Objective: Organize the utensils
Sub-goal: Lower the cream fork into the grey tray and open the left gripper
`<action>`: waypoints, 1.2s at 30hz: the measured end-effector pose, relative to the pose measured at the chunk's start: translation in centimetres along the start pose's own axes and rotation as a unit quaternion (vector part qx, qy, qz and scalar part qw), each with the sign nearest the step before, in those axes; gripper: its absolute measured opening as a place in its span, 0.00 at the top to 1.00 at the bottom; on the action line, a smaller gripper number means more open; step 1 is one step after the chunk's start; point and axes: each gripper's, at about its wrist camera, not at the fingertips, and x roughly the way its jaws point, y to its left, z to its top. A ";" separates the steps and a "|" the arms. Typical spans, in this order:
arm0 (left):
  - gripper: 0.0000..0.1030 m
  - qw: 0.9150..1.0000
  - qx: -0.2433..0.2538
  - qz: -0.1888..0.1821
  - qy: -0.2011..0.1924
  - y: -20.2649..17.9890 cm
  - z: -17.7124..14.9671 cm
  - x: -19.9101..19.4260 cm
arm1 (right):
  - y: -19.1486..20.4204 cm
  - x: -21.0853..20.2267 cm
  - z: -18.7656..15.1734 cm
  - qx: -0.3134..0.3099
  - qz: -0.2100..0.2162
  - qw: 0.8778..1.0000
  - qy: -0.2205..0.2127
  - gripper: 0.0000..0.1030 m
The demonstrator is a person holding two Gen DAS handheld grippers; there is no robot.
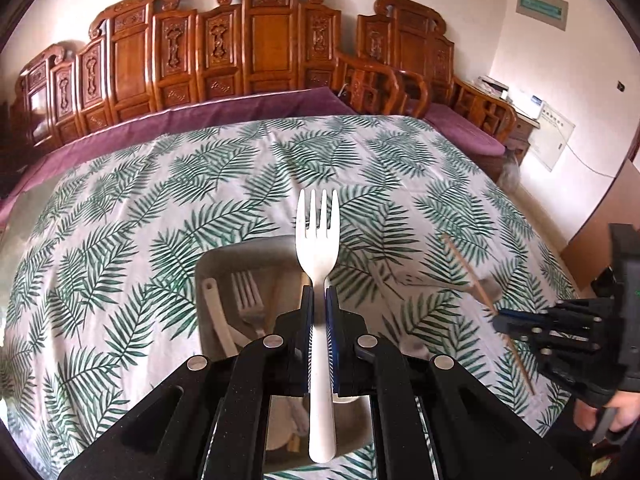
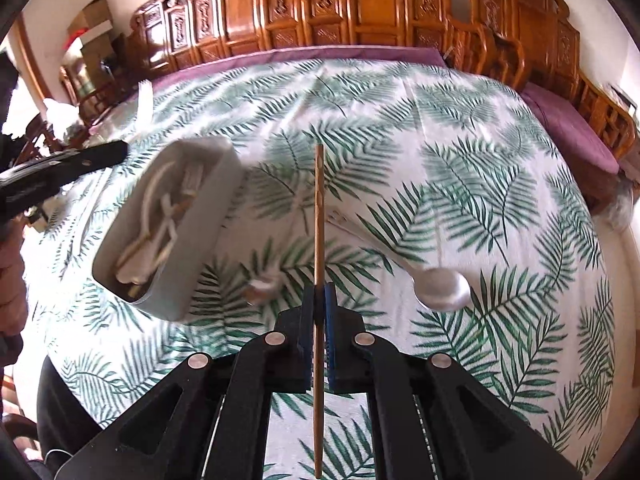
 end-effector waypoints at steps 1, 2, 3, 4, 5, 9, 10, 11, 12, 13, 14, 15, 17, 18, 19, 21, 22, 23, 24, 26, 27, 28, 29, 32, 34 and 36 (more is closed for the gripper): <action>0.95 1.000 -0.004 0.001 0.002 0.4 0.0 0.2 | 0.2 -0.3 0.2 -0.002 0.001 1.000 -0.003 0.94; 0.95 1.000 -0.007 0.003 0.003 0.9 0.0 0.4 | 0.4 -0.6 0.4 -0.004 0.003 1.000 -0.007 0.94; 0.95 1.000 -0.009 0.005 0.005 1.2 0.0 0.5 | 0.7 -0.9 0.5 -0.008 0.004 1.000 -0.010 0.94; 0.95 1.000 -0.012 0.007 0.006 1.4 -0.1 0.7 | 0.8 -1.0 0.7 -0.010 0.005 1.000 -0.012 0.94; 0.95 1.000 -0.016 0.007 0.008 1.7 -0.1 0.8 | 1.0 -1.2 0.8 -0.011 0.007 1.000 -0.014 0.94; 0.95 0.999 -0.029 0.006 0.017 2.6 -0.4 1.7 | 1.5 -1.7 1.3 -0.014 0.013 1.000 -0.021 0.94; 0.95 0.999 -0.031 0.006 0.018 2.8 -0.5 1.9 | 1.6 -1.8 1.3 -0.016 0.012 1.000 -0.022 0.94; 0.95 0.999 -0.032 0.006 0.019 2.9 -0.5 2.0 | 1.8 -1.9 1.3 -0.018 0.012 1.000 -0.023 0.94; 0.95 0.999 -0.032 0.007 0.022 2.9 -0.5 2.2 | 2.0 -2.0 1.4 -0.022 0.010 0.999 -0.025 0.94; 0.95 0.999 -0.031 0.009 0.023 2.9 -0.5 2.4 | 2.1 -2.1 1.4 -0.025 0.009 0.999 -0.026 0.94; 0.95 0.999 -0.029 0.010 0.025 3.0 -0.5 2.6 | 2.3 -2.2 1.4 -0.029 0.007 0.999 -0.027 0.94; 0.95 0.999 -0.028 0.011 0.026 3.0 -0.5 2.7 | 2.5 -2.3 1.5 -0.031 0.007 0.999 -0.028 0.94; 0.95 0.999 -0.028 0.012 0.031 3.0 -0.5 3.0 | 2.6 -2.3 1.5 -0.031 0.008 0.999 -0.028 0.94; 0.95 0.999 -0.028 0.011 0.033 3.0 -0.5 3.2 | 2.7 -2.3 1.5 -0.032 0.009 0.999 -0.028 0.94; 0.94 0.999 -0.029 0.010 0.034 3.0 -0.5 3.3 | 2.8 -2.3 1.5 -0.032 0.009 0.999 -0.028 0.94; 0.94 0.999 -0.031 0.010 0.035 3.1 -0.7 3.3 | 2.9 -2.2 1.6 -0.034 0.011 0.999 -0.028 0.94; 0.94 0.999 -0.030 0.010 0.035 3.1 -0.8 3.2 | 3.0 -2.2 1.6 -0.034 0.011 0.999 -0.028 0.94; 0.94 0.999 -0.029 0.010 0.035 3.1 -0.9 3.0 | 3.1 -2.2 1.6 -0.034 0.012 0.999 -0.028 0.94; 0.94 0.999 -0.029 0.011 0.034 3.2 -1.0 2.9 | 3.3 -2.1 1.7 -0.036 0.013 0.999 -0.028 0.94; 0.94 0.999 -0.028 0.012 0.033 3.3 -1.3 2.4 | 3.7 -1.8 1.9 -0.037 0.016 0.999 -0.028 0.94; 0.94 0.999 -0.029 0.013 0.032 3.4 -1.4 2.2 | 3.9 -1.8 2.0 -0.037 0.017 0.999 -0.028 0.94; 0.94 0.999 -0.029 0.013 0.030 3.5 -1.6 1.9 | 4.2 -1.6 2.1 -0.038 0.020 0.999 -0.028 0.94; 0.94 0.999 -0.030 0.014 0.028 3.6 -1.8 1.5 | 4.5 -1.5 2.2 -0.040 0.022 0.999 -0.028 0.94; 0.94 0.999 -0.027 0.022 0.020 3.9 -2.2 0.3 | 5.6 -1.1 2.6 -0.045 0.029 0.998 -0.028 0.94; 0.94 0.999 -0.024 0.032 0.015 4.0 -2.5 -0.4 | 6.3 -0.9 2.8 -0.049 0.034 0.998 -0.028 0.94; 0.94 0.999 -0.025 0.036 0.010 4.2 -2.9 -1.3 | 7.2 -0.6 3.1 -0.053 0.039 0.997 -0.027 0.94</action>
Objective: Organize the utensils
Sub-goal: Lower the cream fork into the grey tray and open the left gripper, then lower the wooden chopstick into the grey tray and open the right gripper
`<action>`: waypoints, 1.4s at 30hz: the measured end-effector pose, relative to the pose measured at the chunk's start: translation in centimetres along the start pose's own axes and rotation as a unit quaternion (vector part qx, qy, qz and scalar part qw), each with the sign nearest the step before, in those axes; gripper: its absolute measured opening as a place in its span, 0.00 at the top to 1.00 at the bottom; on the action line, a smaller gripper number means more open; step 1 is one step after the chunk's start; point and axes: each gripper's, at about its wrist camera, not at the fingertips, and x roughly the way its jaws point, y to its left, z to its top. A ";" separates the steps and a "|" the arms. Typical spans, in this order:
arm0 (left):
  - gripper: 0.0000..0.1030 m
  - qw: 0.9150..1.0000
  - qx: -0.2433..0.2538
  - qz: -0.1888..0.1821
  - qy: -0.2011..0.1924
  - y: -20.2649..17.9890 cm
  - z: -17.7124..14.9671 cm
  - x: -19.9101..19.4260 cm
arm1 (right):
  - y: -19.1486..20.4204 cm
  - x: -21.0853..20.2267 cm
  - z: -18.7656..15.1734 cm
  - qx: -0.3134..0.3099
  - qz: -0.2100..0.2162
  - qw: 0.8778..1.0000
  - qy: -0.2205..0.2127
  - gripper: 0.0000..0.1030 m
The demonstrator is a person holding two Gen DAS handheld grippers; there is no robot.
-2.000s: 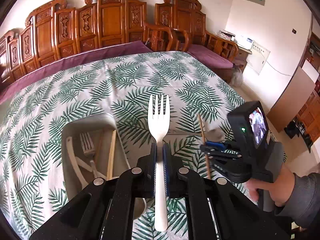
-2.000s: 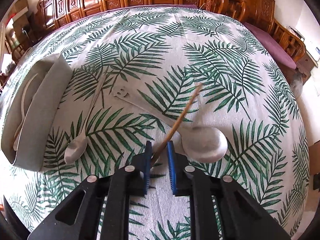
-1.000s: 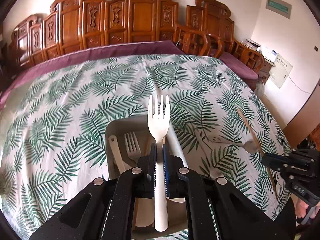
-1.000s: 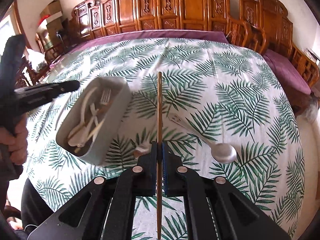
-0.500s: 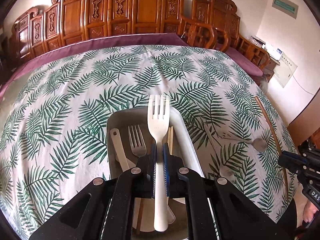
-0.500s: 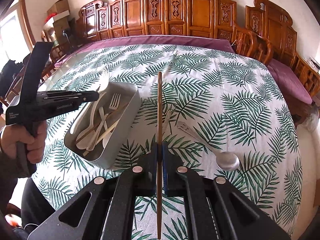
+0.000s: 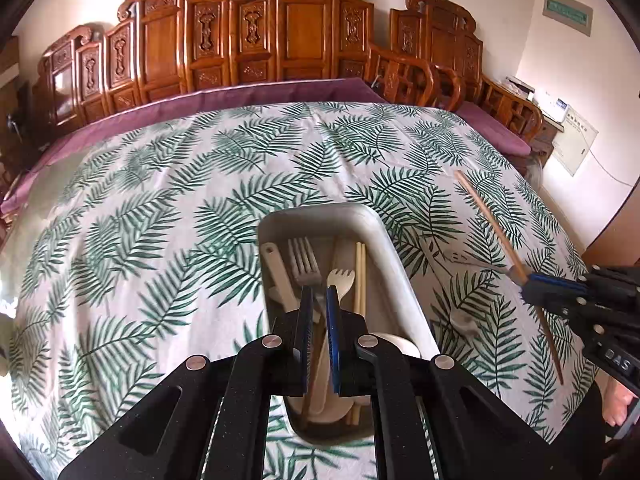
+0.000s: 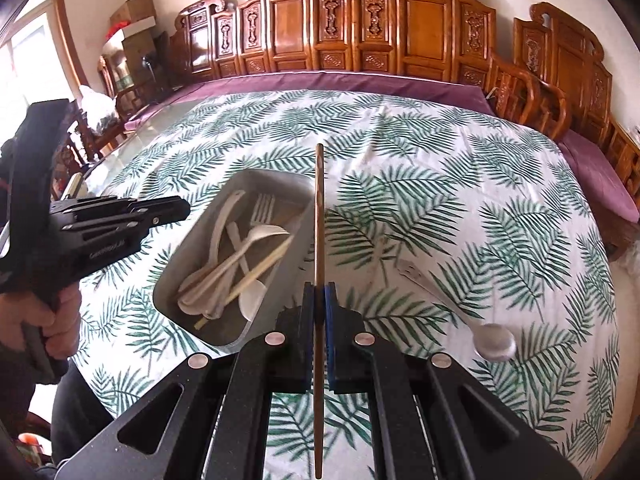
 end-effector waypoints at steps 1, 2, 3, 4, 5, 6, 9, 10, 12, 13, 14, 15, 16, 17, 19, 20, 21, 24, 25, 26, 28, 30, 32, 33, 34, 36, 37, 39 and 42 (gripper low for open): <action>0.94 1.000 -0.003 0.000 -0.002 0.1 -0.1 -0.4 | 0.3 0.1 0.1 -0.001 0.002 1.000 0.000 0.94; 0.94 1.000 -0.005 -0.001 -0.004 0.3 -0.4 -0.8 | 0.6 0.3 0.3 -0.002 0.004 1.000 0.000 0.94; 0.94 1.000 -0.005 0.000 -0.006 0.5 -0.5 -1.3 | 1.0 0.6 0.4 -0.003 0.007 1.000 0.000 0.94; 0.93 1.000 -0.005 0.002 -0.007 0.6 -0.7 -1.6 | 1.3 0.8 0.5 -0.002 0.009 1.000 0.001 0.94; 0.93 1.000 -0.005 0.003 -0.007 0.8 -1.0 -2.0 | 1.6 1.0 0.7 -0.003 0.012 1.000 0.003 0.94; 0.93 1.000 -0.005 0.003 -0.008 1.0 -1.2 -2.3 | 2.0 1.3 0.8 -0.003 0.015 1.000 0.005 0.94; 0.93 1.000 -0.009 0.005 -0.011 1.8 -1.9 -3.3 | 3.1 2.0 1.3 -0.012 0.022 1.000 0.009 0.94; 0.93 1.000 -0.011 0.004 -0.013 2.0 -2.2 -3.6 | 3.4 2.2 1.4 -0.015 0.023 1.000 0.010 0.94; 0.92 1.000 -0.017 0.004 -0.016 2.6 -2.6 -4.1 | 4.2 2.7 1.8 -0.020 0.028 0.999 0.013 0.94; 0.92 1.000 -0.020 0.003 -0.017 2.9 -2.8 -4.4 | 4.5 2.9 2.0 -0.021 0.029 0.999 0.013 0.94; 0.88 1.000 -0.022 0.003 -0.019 3.2 -2.9 -4.6 | 4.8 3.2 2.2 -0.023 0.031 0.999 0.014 0.94; 0.86 1.000 -0.023 0.004 -0.021 3.3 -3.0 -4.8 | 5.1 3.3 2.4 -0.024 0.032 0.999 0.014 0.94; 0.86 0.999 -0.024 0.005 -0.022 3.5 -3.1 -5.0 | 5.4 3.7 2.7 -0.024 0.033 0.999 0.016 0.94; 0.86 0.999 -0.025 0.006 -0.023 3.7 -3.1 -5.0 | 5.7 4.0 3.0 -0.023 0.035 0.999 0.017 0.94; 0.86 0.999 -0.028 0.007 -0.024 4.3 -3.3 -5.3 | 6.1 4.7 3.5 -0.021 0.038 0.999 0.021 0.94; 0.86 0.999 -0.029 0.009 -0.025 4.4 -3.4 -5.4 | 6.3 5.1 3.7 -0.019 0.039 0.999 0.024 0.94; 0.86 0.999 -0.031 0.010 -0.027 4.7 -3.4 -5.6 | 6.4 5.6 4.0 -0.017 0.041 0.999 0.027 0.94; 0.86 0.999 -0.035 0.013 -0.030 5.4 -3.6 -5.8 | 6.7 6.9 4.6 -0.009 0.045 0.998 0.036 0.94; 0.86 0.999 -0.037 0.014 -0.030 5.6 -3.7 -5.9 | 6.8 7.3 4.8 -0.007 0.047 0.998 0.039 0.94; 0.86 0.999 -0.039 0.014 -0.030 5.8 -3.7 -5.9 | 7.0 7.7 4.9 -0.009 0.048 0.998 0.040 0.94; 0.86 0.999 -0.041 0.014 -0.031 6.0 -3.8 -6.0 | 7.4 8.2 5.2 -0.016 0.042 0.998 0.039 0.94; 0.86 0.999 -0.042 0.014 -0.032 6.2 -3.9 -6.1 | 7.4 8.9 5.6 -0.013 0.040 0.998 0.042 0.94; 0.86 0.998 -0.043 0.014 -0.032 6.3 -4.0 -6.1 | 7.3 9.4 5.8 -0.010 0.036 0.998 0.043 0.94; 0.86 0.998 -0.046 0.013 -0.032 6.4 -4.0 -6.1 | 7.3 9.7 5.9 -0.009 0.034 0.998 0.044 0.94; 0.86 0.998 -0.048 0.012 -0.033 6.6 -4.1 -6.1 | 7.2 10.0 6.0 -0.007 0.031 0.998 0.047 0.94; 0.86 0.998 -0.049 0.013 -0.033 6.6 -4.2 -6.2 | 7.1 10.5 5.8 -0.007 0.031 0.998 0.051 0.94; 0.86 0.998 -0.049 0.013 -0.033 6.6 -4.2 -6.2 | 7.2 10.6 5.7 -0.013 0.028 0.998 0.052 0.94; 0.86 0.998 -0.049 0.014 -0.033 6.6 -4.2 -6.2 | 7.3 10.9 5.3 -0.019 0.029 0.998 0.058 0.94; 0.86 0.998 -0.046 0.017 -0.032 6.4 -4.3 -6.2 | 7.1 11.2 5.0 -0.015 0.030 0.997 0.064 0.94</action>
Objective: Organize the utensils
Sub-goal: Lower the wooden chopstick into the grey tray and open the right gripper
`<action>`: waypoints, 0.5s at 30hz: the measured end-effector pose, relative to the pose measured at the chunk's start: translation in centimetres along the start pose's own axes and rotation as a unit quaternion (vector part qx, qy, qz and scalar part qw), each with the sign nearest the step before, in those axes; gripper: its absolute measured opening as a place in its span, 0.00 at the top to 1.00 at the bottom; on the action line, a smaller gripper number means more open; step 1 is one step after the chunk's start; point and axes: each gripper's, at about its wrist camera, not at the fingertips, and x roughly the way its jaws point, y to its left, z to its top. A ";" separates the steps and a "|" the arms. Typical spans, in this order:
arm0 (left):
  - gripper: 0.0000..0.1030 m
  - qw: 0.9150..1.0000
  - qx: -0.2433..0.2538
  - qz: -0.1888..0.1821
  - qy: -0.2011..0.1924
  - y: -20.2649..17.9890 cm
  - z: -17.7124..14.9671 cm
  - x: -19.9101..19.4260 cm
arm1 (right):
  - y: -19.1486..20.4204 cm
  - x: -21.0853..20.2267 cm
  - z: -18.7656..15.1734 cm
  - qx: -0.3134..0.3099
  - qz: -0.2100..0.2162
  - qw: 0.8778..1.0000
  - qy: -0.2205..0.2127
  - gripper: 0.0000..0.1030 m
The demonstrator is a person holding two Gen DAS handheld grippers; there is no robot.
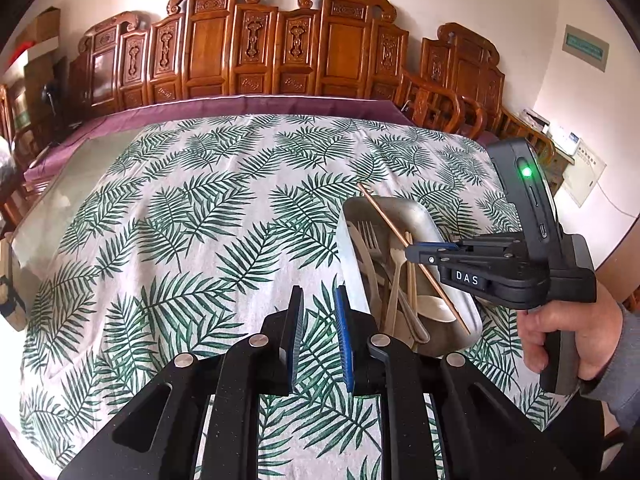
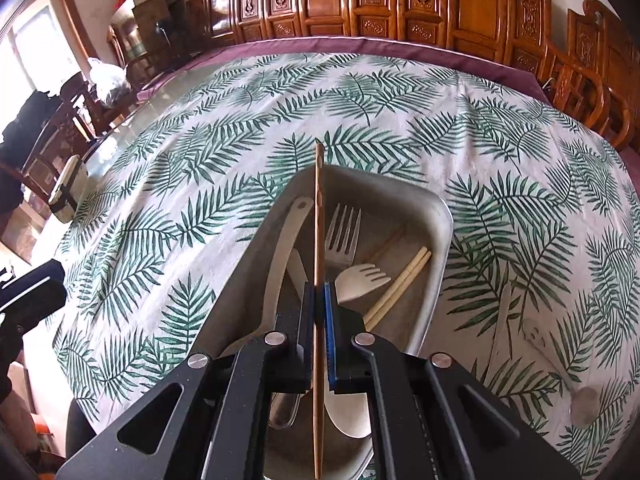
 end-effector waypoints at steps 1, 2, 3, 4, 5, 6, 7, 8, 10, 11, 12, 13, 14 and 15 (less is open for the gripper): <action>0.86 1.000 0.000 0.000 0.000 0.0 0.0 0.0 | 0.0 0.0 -0.1 0.000 0.001 1.000 0.002 0.93; 0.86 1.000 -0.001 0.000 0.000 0.0 0.0 -0.1 | 0.0 0.1 -0.2 -0.001 0.003 1.000 0.002 0.93; 0.86 1.000 -0.001 0.000 0.000 -0.1 0.0 -0.1 | 0.0 0.0 -0.2 -0.004 0.000 1.000 0.002 0.93; 0.86 1.000 -0.001 0.001 0.000 -0.1 0.0 -0.1 | 0.0 -0.1 -0.3 -0.005 -0.001 1.000 0.001 0.92; 0.86 1.000 0.000 0.000 0.000 -0.2 0.0 -0.1 | -0.1 -0.3 -0.3 -0.005 0.003 1.000 -0.001 0.92; 0.86 1.000 0.000 -0.001 0.000 -0.2 0.0 -0.1 | -0.2 -0.6 -0.4 -0.005 0.007 1.000 -0.005 0.92; 0.86 1.000 0.001 -0.001 0.000 -0.3 0.0 -0.1 | -0.3 -0.9 -0.4 -0.005 0.011 1.000 -0.007 0.92; 0.86 1.000 0.001 -0.001 0.000 -0.4 0.0 -0.1 | -0.5 -1.2 -0.5 -0.005 0.012 1.000 -0.010 0.91; 0.86 1.000 0.004 -0.004 0.002 -0.8 0.1 0.1 | -1.0 -2.0 -0.5 -0.007 0.008 1.000 -0.017 0.91; 0.86 1.000 0.006 -0.005 0.002 -1.0 0.1 0.2 | -1.5 -2.8 -0.5 -0.005 0.006 1.000 -0.024 0.91; 0.86 1.000 0.008 -0.006 0.003 -1.3 0.2 0.3 | -2.0 -3.6 -0.6 -0.003 0.006 0.999 -0.031 0.91; 0.86 1.000 0.009 -0.008 0.003 -1.6 0.3 0.3 | -2.5 -4.2 -0.7 -0.002 0.005 0.999 -0.036 0.91; 0.86 1.000 0.011 -0.011 0.003 -2.0 0.3 0.4 | -3.3 -5.1 -1.0 -0.001 0.003 0.999 -0.042 0.91; 0.86 1.000 0.013 -0.013 0.003 -2.4 0.4 0.5 | -3.8 -5.7 -1.2 -0.001 0.000 0.999 -0.044 0.91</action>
